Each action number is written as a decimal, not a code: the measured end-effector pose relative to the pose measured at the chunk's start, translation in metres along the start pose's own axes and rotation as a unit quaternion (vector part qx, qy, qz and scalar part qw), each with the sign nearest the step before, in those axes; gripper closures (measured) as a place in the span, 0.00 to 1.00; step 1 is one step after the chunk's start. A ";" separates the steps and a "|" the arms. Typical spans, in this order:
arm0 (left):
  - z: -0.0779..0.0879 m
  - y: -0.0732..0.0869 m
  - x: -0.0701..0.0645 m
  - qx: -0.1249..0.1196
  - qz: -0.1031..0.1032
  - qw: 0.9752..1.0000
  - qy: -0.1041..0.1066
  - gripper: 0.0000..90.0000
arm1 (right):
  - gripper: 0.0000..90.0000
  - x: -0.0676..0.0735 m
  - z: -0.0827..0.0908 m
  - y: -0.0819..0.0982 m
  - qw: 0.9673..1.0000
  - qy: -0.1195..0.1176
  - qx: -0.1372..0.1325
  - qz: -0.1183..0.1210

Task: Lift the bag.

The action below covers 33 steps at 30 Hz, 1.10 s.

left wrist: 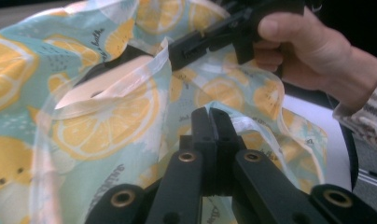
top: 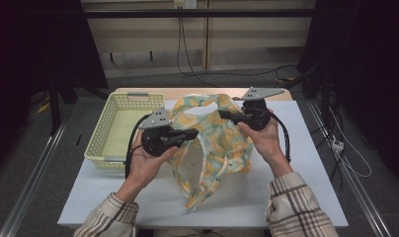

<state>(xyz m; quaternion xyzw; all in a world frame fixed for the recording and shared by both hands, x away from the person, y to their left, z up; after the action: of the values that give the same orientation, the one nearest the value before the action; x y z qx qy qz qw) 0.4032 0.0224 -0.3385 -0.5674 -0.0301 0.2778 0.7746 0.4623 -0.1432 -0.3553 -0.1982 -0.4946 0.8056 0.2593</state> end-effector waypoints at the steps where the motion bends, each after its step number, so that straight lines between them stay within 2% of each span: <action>1: 0.001 -0.003 -0.001 -0.004 -0.001 1.000 0.000 1.00 | 1.00 -0.002 0.001 -0.004 1.000 0.002 -0.003 0.000; 8: 0.018 -0.035 -0.007 -0.046 -0.007 0.999 0.005 1.00 | 1.00 -0.015 0.009 -0.024 1.000 0.018 -0.015 0.002; 14: 0.027 -0.053 -0.006 -0.055 -0.023 0.998 -0.009 1.00 | 1.00 -0.022 0.020 -0.043 0.999 0.027 -0.028 0.008; 20: 0.045 -0.074 -0.009 -0.081 -0.030 0.996 -0.013 1.00 | 1.00 -0.040 0.033 -0.062 0.998 0.051 -0.035 0.005; 21: 0.048 -0.078 -0.011 -0.086 -0.031 0.996 -0.005 1.00 | 1.00 -0.042 0.035 -0.065 0.998 0.055 -0.035 0.007; 24: 0.055 -0.087 -0.014 -0.100 -0.034 0.994 0.001 1.00 | 1.00 -0.047 0.040 -0.076 0.997 0.062 -0.038 0.013; 26: 0.060 -0.093 -0.016 -0.111 -0.033 0.993 -0.007 1.00 | 1.00 -0.050 0.045 -0.085 0.997 0.068 -0.042 0.016; 28: 0.064 -0.097 -0.018 -0.121 -0.029 0.992 0.001 1.00 | 1.00 -0.054 0.051 -0.093 0.996 0.078 -0.045 0.020; 31: 0.066 -0.098 -0.019 -0.123 -0.034 0.992 -0.002 1.00 | 1.00 -0.060 0.055 -0.097 0.995 0.086 -0.047 0.020; 33: 0.064 -0.093 -0.018 -0.114 -0.038 0.993 0.002 1.00 | 1.00 -0.063 0.055 -0.095 0.995 0.088 -0.046 0.017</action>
<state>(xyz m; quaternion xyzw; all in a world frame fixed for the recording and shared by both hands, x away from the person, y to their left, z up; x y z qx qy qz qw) 0.4017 0.0500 -0.2274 -0.6512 -0.0815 0.2420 0.7146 0.5011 -0.1846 -0.2419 -0.2883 -0.5027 0.7658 0.2788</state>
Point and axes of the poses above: each handheld gripper's, and its own axes: z roughly backward along the jaws, y roughly out of its underside, x roughly to its left, the point moved 8 cm from there along -z, roughly forward along the jaws, and after that the axes turned 10 degrees about z, right-handed, at the moved point
